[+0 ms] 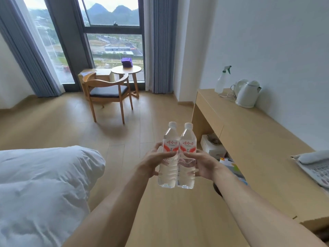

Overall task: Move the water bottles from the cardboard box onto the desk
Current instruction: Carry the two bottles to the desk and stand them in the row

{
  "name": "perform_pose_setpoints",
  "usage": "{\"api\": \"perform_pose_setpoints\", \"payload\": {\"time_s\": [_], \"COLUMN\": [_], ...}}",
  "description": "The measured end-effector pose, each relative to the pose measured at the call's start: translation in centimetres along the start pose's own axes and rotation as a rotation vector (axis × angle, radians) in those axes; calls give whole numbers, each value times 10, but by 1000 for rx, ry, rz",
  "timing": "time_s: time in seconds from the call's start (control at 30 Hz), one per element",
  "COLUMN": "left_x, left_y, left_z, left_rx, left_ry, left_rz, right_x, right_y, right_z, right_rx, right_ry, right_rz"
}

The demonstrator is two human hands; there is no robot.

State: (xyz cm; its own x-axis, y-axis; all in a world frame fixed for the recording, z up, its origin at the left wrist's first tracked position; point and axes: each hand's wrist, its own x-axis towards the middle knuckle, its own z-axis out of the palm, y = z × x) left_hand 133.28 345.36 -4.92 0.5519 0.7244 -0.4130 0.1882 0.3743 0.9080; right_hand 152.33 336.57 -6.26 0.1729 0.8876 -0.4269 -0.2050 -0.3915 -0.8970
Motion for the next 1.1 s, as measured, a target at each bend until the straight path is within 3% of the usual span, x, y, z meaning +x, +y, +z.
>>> {"api": "perform_pose_setpoints", "payload": {"time_s": [0.17, 0.5, 0.9, 1.1], "left_x": [87, 229, 424, 508], "left_y": [58, 103, 194, 232], "left_z": [-17, 8, 113, 181], "left_rx": [24, 46, 142, 157], "left_ry": [-83, -221, -482, -502], "left_rz": [18, 37, 155, 85], "right_x": [70, 165, 288, 318], "right_y": [-40, -81, -158, -192], "right_z": [-13, -81, -239, -318], "right_rx": [48, 82, 166, 220], "right_ry": [97, 225, 372, 488], "right_rz": [-12, -28, -50, -65]}}
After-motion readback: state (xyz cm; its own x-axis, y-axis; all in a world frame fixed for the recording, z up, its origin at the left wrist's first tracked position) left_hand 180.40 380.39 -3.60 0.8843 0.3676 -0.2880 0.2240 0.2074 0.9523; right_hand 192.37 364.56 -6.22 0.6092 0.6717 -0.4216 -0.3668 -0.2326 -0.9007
